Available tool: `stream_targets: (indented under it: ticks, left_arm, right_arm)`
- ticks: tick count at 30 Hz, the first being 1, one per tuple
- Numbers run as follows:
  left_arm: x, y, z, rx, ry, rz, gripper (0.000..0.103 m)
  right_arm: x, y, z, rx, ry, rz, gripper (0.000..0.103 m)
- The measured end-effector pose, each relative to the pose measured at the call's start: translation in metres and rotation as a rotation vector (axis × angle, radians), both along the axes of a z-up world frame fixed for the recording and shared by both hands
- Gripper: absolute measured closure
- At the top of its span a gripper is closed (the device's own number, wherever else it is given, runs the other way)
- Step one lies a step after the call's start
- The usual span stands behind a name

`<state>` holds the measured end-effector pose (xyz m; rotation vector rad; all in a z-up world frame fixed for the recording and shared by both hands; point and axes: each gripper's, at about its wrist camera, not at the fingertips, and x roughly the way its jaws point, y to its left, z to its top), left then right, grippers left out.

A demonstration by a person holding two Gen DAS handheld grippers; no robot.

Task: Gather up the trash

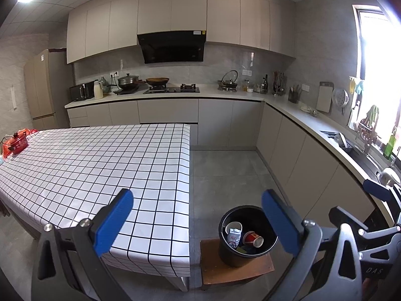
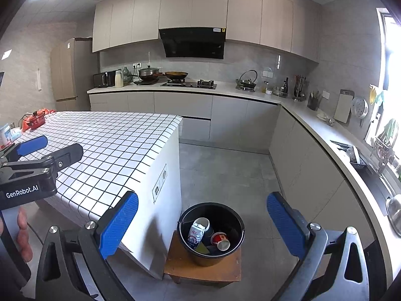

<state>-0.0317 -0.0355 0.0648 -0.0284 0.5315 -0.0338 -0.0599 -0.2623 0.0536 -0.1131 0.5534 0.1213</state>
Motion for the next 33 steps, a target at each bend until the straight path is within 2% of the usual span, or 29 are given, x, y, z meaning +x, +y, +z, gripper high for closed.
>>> stream_targets:
  ticks: [33]
  left_arm:
    - [0.0030, -0.0069, 0.0001, 0.007, -0.007, -0.036, 0.000]
  right_arm:
    - [0.0087, 0.0047, 0.0007, -0.002, -0.001, -0.008, 0.000]
